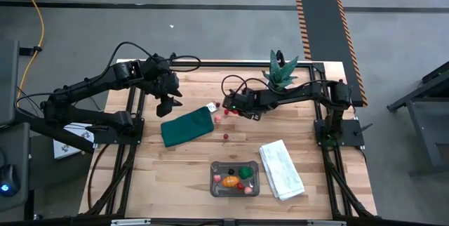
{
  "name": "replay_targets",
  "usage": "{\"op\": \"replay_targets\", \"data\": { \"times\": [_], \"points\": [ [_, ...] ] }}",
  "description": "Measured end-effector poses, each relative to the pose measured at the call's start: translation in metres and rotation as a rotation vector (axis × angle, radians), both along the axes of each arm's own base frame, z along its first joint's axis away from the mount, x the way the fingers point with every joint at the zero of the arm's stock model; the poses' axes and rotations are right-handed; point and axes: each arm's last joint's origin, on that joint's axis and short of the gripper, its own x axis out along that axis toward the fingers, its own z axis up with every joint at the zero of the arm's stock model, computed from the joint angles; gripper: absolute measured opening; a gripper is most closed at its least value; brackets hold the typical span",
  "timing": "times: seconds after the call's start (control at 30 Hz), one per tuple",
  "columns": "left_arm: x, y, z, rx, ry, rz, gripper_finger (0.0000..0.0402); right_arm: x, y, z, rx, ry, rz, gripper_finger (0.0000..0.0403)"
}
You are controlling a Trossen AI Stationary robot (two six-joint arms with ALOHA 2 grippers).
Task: Pick and placing Produce into tupperware
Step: Put the red tomato into the black bin
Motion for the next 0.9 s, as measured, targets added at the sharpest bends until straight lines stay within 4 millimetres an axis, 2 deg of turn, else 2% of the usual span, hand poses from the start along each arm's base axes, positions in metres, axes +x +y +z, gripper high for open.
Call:
{"op": "replay_targets", "data": {
  "times": [0.2, 0.47, 0.9],
  "points": [
    [0.000, 0.000, 0.000, 0.002, 0.000, 0.001, 0.0182, -0.007, 0.001, 0.010, -0.011, 0.028, 0.019, 0.0247],
    [0.002, 0.001, 0.001, 0.013, -0.020, 0.007, 0.0182, -0.022, 0.003, 0.043, -0.076, -0.013, -0.004, 0.0248],
    [0.002, 0.002, 0.002, 0.026, -0.017, 0.018, 0.0182, -0.042, 0.036, 0.094, -0.144, -0.155, 0.067, 0.0248]
  ]
}}
